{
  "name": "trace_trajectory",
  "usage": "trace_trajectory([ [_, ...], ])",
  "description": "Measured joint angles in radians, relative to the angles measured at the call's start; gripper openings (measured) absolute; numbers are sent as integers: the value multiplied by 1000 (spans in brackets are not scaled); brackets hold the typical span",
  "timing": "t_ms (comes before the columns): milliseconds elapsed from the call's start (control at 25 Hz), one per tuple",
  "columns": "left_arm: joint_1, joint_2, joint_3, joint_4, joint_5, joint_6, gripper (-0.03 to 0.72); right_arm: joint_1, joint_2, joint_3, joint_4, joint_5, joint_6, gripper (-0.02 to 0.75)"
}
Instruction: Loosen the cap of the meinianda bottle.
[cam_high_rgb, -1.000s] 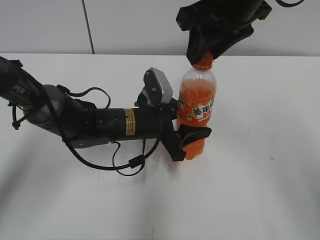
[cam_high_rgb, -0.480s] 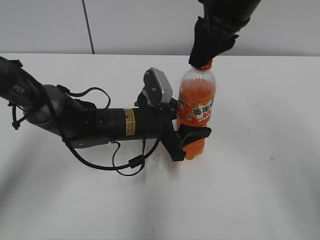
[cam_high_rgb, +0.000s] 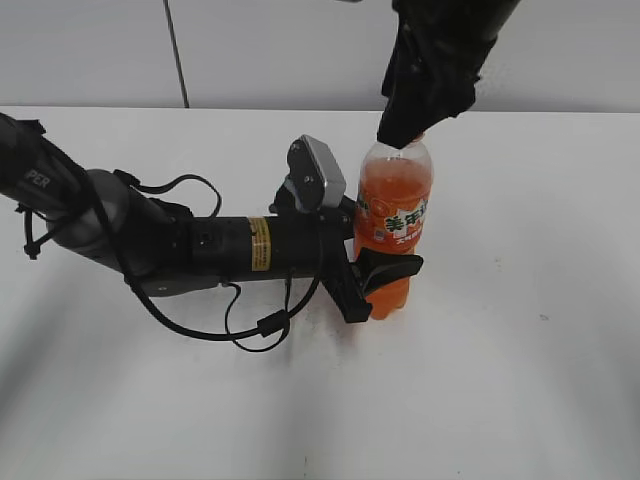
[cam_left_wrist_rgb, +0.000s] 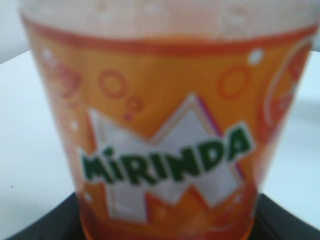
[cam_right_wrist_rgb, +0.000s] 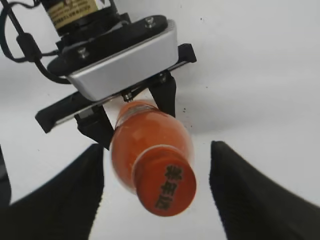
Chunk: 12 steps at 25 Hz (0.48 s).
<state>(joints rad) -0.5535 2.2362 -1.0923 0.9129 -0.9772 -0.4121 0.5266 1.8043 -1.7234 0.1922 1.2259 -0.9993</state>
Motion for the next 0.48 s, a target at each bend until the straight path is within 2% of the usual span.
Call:
trace_trajectory([
  [80,0,0,0,0,0,0,403,0,-19,0,13,0,90,575],
  [120,0,0,0,0,0,0,403,0,-33,0,17,0,153,589],
  [200,0,0,0,0,0,0,403,0,-58,0,14,0,283,577],
  [360,0,0,0,0,0,0,403,0,-92,0,-33,0,683,521],
  [480,0,0,0,0,0,0,403,0,-93,2,-67,0,829,510],
])
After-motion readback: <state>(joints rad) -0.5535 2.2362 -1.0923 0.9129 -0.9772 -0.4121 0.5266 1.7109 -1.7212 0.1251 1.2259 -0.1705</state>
